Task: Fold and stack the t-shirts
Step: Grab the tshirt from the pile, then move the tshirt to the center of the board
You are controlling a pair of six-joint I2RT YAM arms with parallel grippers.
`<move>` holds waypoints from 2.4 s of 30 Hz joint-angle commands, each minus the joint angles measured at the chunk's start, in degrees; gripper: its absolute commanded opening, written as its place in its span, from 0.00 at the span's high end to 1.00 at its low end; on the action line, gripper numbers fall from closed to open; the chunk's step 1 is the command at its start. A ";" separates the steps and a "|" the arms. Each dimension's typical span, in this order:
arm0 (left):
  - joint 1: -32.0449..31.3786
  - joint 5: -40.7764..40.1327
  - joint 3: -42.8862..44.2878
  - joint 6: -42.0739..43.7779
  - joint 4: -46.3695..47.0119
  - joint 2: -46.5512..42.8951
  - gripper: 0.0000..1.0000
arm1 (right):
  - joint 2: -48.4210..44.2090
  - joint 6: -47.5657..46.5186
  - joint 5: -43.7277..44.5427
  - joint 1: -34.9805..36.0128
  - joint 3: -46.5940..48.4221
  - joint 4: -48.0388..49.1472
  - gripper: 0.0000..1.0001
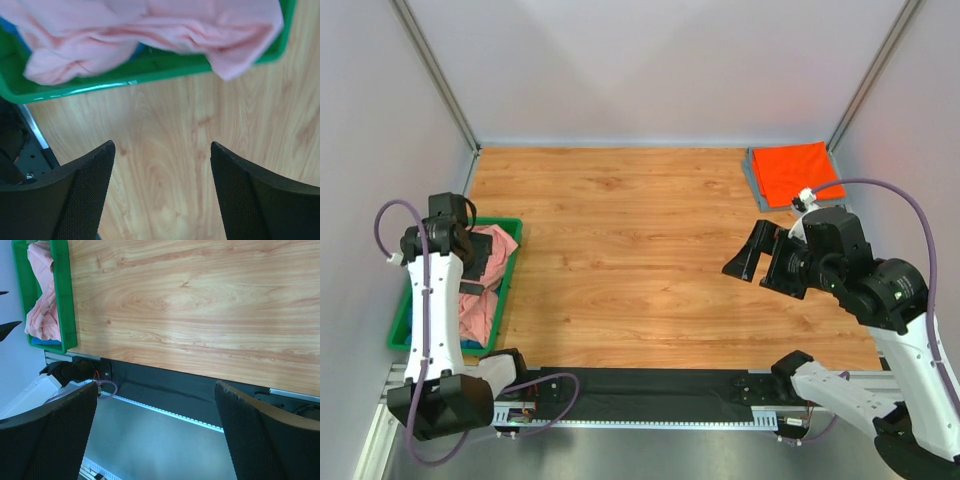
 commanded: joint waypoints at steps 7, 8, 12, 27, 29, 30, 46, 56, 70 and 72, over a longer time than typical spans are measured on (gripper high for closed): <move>11.32 -10.82 -9.34 -11.33 -5.91 3.13 0.15 | -0.18 -1.94 -3.51 0.39 1.85 -3.47 0.00; 11.94 -10.46 -11.02 -11.32 -4.23 2.87 0.15 | 0.52 -1.94 -3.77 0.39 2.38 -4.17 0.00; 14.05 -8.79 -16.40 -10.19 3.34 5.76 0.15 | 1.32 -2.29 -3.95 0.39 4.49 -5.14 0.00; 14.32 -19.95 -7.70 -5.79 6.34 15.52 0.37 | 1.23 -2.12 -4.65 0.39 7.21 -6.02 0.00; 14.32 -19.25 -8.31 -5.61 6.42 16.75 0.32 | 1.76 -2.29 -4.22 0.30 7.74 -6.64 0.00; 14.23 -18.81 -9.45 -5.52 6.77 16.93 0.31 | 2.11 -2.38 -4.21 0.39 8.09 -6.73 0.00; -2.97 10.79 24.61 18.11 25.92 11.39 1.00 | 3.43 -3.78 -1.23 0.39 12.93 -3.92 0.00; -32.40 23.21 42.07 21.01 31.02 17.12 1.00 | 5.19 -3.79 7.02 0.39 16.63 -5.67 0.01; -45.71 25.50 -10.87 23.54 33.86 12.44 0.48 | 0.36 1.57 12.31 0.39 -4.28 -3.13 0.09; -45.80 23.57 -8.06 26.28 30.17 12.89 0.42 | -0.43 1.49 12.31 0.39 -9.01 -0.07 0.10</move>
